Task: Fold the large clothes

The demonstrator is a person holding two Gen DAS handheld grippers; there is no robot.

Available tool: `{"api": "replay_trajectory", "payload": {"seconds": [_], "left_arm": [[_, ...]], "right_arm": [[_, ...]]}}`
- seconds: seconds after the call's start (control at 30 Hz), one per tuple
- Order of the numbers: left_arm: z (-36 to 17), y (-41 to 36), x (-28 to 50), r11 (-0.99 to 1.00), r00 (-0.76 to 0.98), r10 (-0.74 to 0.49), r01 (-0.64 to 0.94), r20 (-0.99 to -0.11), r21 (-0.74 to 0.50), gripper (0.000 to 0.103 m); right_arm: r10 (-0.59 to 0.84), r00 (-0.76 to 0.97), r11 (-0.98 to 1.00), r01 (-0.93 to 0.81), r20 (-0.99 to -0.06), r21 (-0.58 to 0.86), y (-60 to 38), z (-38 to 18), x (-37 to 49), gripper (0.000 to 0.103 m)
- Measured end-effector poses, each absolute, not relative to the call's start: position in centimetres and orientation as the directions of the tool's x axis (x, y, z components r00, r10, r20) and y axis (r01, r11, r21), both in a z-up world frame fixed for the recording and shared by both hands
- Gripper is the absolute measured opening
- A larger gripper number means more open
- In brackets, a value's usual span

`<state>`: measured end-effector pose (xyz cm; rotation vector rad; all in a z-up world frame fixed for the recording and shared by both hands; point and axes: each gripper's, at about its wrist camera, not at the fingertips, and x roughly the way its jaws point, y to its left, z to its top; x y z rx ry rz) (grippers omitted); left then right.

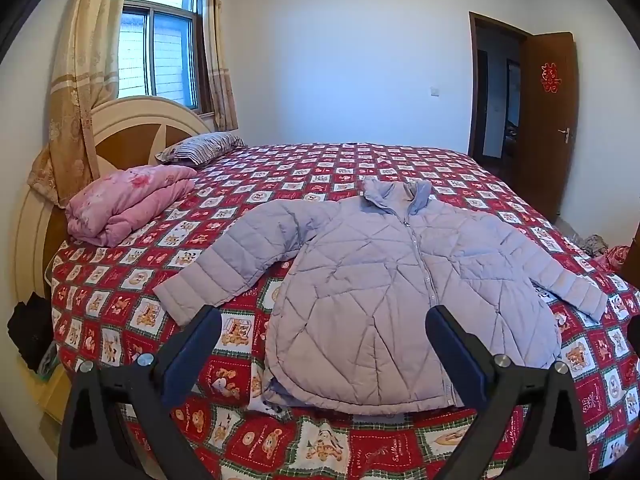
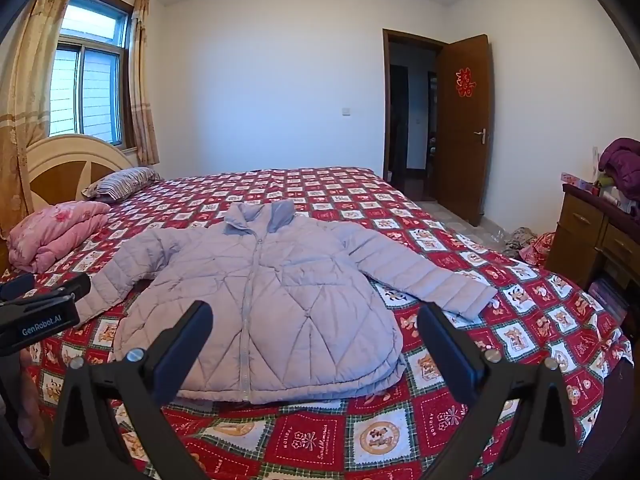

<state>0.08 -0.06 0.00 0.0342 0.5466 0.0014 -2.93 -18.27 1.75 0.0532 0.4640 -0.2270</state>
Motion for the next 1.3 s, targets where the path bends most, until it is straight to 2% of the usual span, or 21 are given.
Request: {"api": "replay_trajectory", "payload": {"seconds": [1.3], "left_arm": [[-0.35, 0.13, 0.3, 0.999, 0.855, 0.011, 0.007, -0.518, 0.032, 0.102]], "right_arm": [[-0.183, 0.866, 0.975, 0.22, -0.466, 0.026, -18.59, 0.91, -2.71, 0.103]]}}
